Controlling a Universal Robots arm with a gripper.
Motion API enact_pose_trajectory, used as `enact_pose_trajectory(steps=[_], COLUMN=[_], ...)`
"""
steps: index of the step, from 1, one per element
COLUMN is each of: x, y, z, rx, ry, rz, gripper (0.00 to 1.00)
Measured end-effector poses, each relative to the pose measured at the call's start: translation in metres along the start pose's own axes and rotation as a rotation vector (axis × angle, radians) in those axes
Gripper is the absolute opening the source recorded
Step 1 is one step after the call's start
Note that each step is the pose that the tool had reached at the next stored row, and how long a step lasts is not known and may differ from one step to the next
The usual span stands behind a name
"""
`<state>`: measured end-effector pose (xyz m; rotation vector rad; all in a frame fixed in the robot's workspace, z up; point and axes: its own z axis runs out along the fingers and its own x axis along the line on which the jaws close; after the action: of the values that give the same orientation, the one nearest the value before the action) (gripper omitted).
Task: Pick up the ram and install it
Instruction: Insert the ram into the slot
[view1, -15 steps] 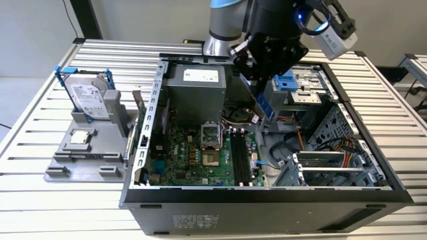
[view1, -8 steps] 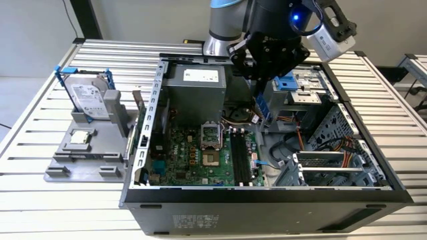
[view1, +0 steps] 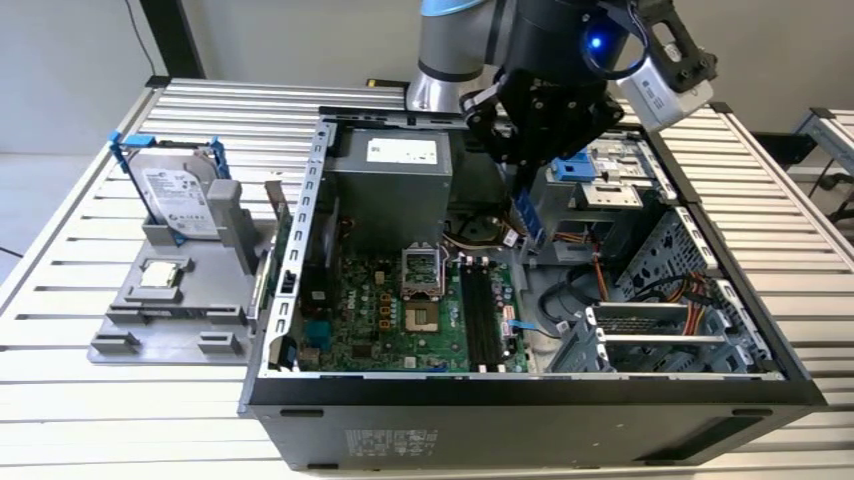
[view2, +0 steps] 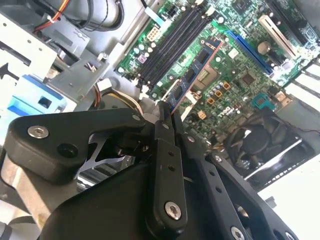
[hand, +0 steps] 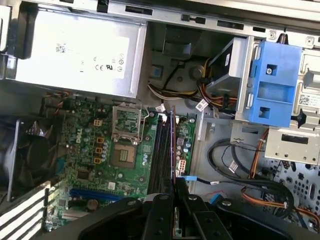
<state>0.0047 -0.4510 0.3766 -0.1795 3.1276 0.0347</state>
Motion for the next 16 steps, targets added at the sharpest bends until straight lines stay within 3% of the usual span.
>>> enact_pose_trajectory(steps=[7, 16], x=[-0.0112, -0.0117], y=[-0.0016, -0.0017], z=[0.0127, 0.0186], rx=[0.0002, 0.0001], ry=[-0.0003, -0.0004], rz=[0.014, 0.016], gripper=[0.0, 0.0])
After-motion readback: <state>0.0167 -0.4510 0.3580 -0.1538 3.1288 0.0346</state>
